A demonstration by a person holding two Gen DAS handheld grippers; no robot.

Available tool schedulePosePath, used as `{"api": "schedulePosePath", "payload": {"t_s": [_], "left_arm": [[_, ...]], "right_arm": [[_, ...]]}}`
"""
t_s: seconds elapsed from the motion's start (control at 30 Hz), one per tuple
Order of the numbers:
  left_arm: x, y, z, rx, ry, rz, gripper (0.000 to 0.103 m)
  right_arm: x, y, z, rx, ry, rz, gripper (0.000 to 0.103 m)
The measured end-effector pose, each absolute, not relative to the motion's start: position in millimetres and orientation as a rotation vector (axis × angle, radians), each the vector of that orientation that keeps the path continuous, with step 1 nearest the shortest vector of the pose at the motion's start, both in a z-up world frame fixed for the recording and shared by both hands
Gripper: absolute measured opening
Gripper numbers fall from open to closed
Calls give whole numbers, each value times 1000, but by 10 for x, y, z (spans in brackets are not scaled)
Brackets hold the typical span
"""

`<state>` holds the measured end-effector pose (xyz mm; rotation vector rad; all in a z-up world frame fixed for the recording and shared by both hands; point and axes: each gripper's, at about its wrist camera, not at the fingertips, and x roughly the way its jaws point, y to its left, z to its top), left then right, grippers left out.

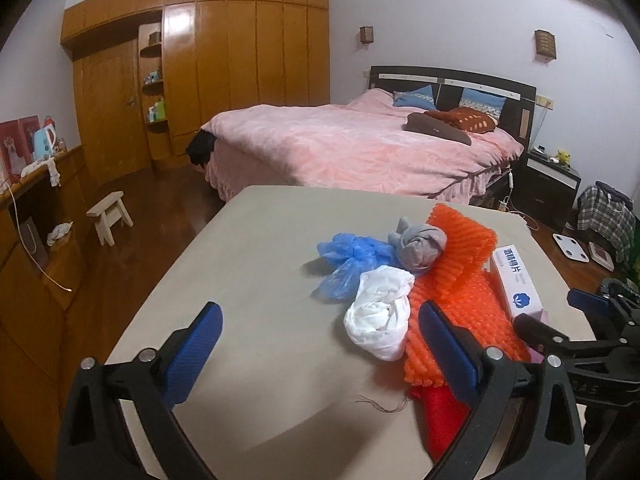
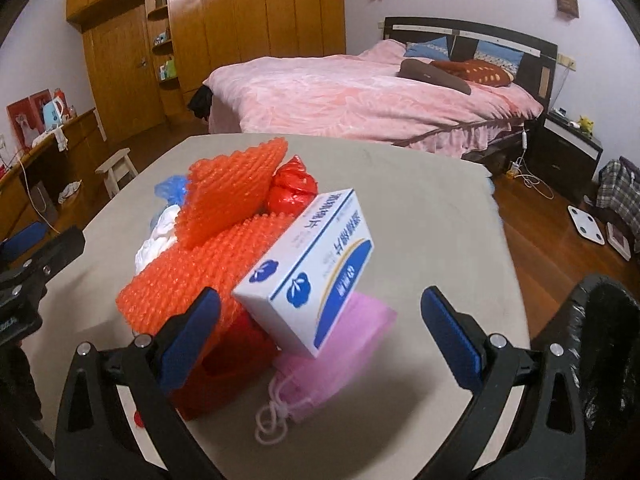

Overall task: Collect trash
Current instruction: 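Move the right gripper back to the table toward the white tissue box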

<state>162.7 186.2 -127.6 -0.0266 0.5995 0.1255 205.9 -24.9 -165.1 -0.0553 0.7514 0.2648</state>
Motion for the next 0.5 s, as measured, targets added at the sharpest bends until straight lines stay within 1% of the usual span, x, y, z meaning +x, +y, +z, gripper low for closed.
{"api": "schedulePosePath", "payload": {"t_s": [0.17, 0.4, 0.43, 0.47, 0.5], "left_arm": [[1641, 1866, -1311, -28, 607, 126, 96], [1656, 1856, -1348, -30, 610, 119, 96], [1661, 1848, -1356, -32, 611, 117, 96], [1662, 1839, -1359, -31, 613, 115, 96], [1670, 1830, -1365, -31, 614, 113, 96]], "right_arm": [[2139, -246, -1709, -55, 769, 259, 97], [2093, -609, -1589, 17, 748, 203, 97], [2076, -642, -1588, 23, 747, 196, 95], [2079, -674, -1589, 34, 750, 197, 89], [2093, -693, -1600, 42, 757, 203, 85]]}}
